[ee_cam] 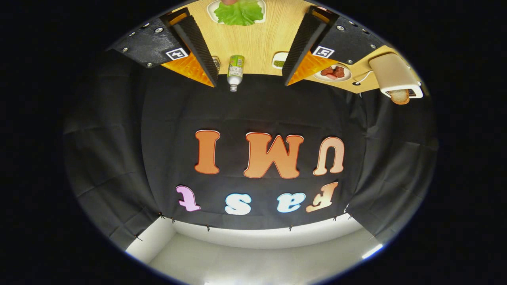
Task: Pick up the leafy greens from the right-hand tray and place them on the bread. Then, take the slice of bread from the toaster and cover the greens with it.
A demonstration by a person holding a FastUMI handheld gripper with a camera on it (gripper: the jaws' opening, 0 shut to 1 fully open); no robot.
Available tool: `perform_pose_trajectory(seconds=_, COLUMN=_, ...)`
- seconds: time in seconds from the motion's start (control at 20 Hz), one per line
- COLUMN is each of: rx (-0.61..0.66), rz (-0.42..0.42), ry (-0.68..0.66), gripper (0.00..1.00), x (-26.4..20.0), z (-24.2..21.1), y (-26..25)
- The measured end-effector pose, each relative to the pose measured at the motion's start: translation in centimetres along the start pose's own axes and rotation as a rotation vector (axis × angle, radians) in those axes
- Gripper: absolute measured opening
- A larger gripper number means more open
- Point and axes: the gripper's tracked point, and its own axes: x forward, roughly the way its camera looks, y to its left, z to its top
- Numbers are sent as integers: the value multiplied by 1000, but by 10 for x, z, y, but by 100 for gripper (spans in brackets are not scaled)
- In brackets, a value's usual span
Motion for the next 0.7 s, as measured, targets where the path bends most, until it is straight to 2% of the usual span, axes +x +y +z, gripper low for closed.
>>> perform_pose_trajectory(seconds=0.7, rx=39, rz=87, ry=63, gripper=98, x=1, z=-4, y=11)
